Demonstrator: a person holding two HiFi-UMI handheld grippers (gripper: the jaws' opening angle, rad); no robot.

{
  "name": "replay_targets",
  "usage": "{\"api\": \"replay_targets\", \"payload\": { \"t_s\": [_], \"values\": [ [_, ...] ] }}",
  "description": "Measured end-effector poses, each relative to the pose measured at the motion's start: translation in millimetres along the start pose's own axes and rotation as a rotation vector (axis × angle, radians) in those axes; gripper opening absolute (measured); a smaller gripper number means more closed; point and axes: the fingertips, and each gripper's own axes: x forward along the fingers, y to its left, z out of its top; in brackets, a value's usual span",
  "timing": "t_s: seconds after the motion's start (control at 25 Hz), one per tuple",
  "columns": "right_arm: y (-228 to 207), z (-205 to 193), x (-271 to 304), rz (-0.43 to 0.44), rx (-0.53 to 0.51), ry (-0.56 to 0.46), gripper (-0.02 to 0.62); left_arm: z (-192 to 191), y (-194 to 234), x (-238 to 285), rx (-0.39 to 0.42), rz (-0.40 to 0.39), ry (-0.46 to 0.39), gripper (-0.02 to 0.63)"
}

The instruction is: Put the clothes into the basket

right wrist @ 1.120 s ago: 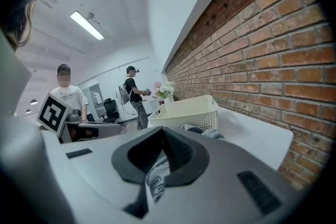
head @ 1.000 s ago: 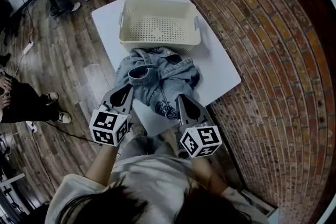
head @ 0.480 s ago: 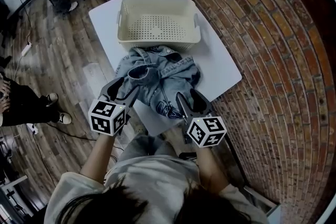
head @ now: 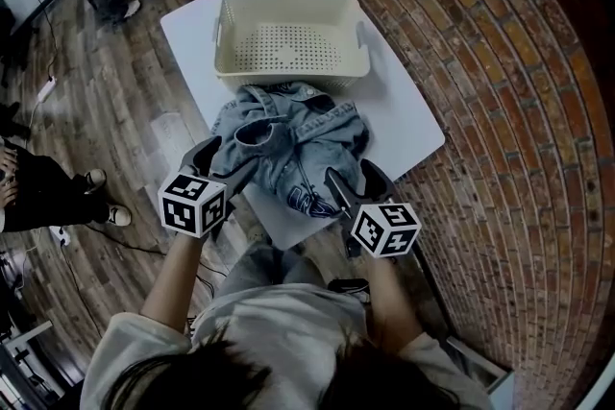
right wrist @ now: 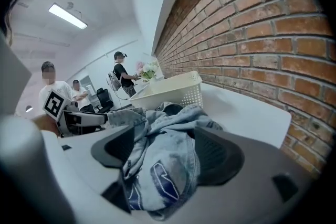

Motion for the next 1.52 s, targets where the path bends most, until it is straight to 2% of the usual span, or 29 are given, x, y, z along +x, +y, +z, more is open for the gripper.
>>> {"api": "replay_targets", "payload": {
  "t_s": [0.32,0.52,0.72,0.88,1.0,1.12,1.32,1.52],
  "values": [
    [-19,-17,17,-0.013,0.033,0.11,0.426,-5,13,17,0.005,-0.006,0.042,0.425],
    [-31,-30,31,-0.02,0.093,0.182,0.451,-10,18,34,0.004,-0.031,0.088,0.467],
    [-45,-46,42,-0.063,0.101,0.253,0.472,-20,18,50,0.027,-0.053,0.152,0.508],
    [-55,-58,48,-0.073,0.114,0.295,0.516,-28,23,60,0.001,-0.059,0.197,0.522],
    [-59,-64,53,-0.043,0.132,0.329,0.554,-34,29,68,-0.013,-0.062,0.226,0.573],
    [-56,-68,60,0.015,0.141,0.369,0.554,-41,32,76,-0.032,-0.09,0.27,0.588],
    [-51,-75,72,0.101,0.162,0.43,0.554,-54,31,89,-0.039,-0.121,0.343,0.588],
    [-42,-86,82,0.175,0.227,0.482,0.558,-67,24,100,-0.09,-0.18,0.388,0.588]
  ]
}}
